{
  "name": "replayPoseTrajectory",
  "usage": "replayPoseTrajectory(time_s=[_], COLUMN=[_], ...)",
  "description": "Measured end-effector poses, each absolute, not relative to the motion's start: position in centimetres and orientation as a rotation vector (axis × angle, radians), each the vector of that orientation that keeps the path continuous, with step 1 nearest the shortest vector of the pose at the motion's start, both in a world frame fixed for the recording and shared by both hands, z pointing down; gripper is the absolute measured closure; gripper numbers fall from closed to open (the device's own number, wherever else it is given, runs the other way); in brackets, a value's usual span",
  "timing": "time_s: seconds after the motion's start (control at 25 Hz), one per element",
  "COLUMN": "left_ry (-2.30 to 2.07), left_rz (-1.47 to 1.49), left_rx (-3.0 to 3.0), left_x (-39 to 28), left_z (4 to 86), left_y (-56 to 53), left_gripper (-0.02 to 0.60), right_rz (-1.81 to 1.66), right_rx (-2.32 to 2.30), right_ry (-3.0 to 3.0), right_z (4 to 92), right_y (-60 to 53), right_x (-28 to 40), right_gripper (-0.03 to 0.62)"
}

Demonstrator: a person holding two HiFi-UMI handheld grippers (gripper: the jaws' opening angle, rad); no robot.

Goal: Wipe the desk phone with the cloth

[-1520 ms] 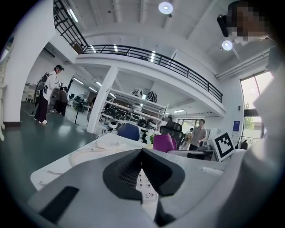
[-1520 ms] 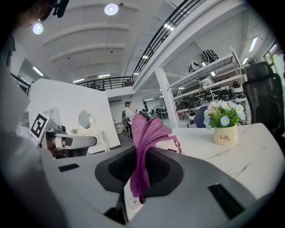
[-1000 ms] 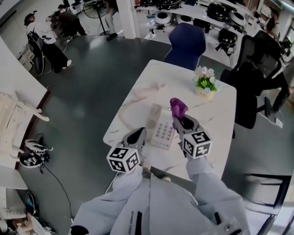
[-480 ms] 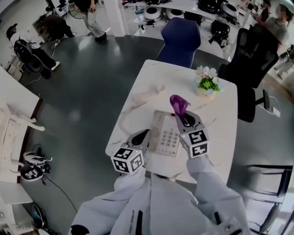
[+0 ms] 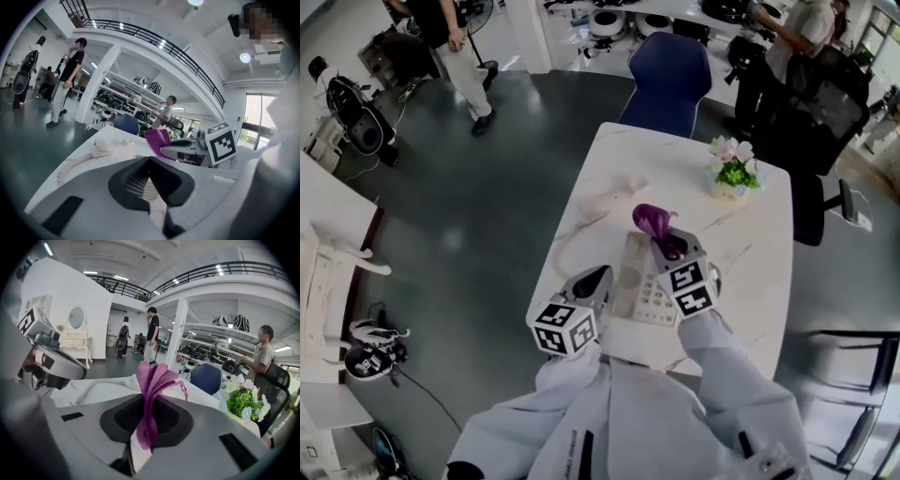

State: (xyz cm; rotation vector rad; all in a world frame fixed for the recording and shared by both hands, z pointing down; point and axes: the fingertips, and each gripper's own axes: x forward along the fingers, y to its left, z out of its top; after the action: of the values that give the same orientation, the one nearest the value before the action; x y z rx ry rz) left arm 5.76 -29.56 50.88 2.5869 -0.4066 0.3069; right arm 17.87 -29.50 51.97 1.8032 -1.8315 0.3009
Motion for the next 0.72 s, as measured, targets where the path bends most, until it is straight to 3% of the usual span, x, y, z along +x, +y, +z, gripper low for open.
replayPoseTrajectory(time_s=[0.72], left_ry=[-0.245], left_rz=[0.342], left_rx=[2.595], left_x=[5.3], left_z=[51.7], left_y=[-30.6], left_gripper=[0.584], right_rz=[0.514], right_rx=[1.691], right_ry=[-1.699], right_z=[56.5], right_y=[-29.5], right_x=[15.8], right_gripper=[0.556])
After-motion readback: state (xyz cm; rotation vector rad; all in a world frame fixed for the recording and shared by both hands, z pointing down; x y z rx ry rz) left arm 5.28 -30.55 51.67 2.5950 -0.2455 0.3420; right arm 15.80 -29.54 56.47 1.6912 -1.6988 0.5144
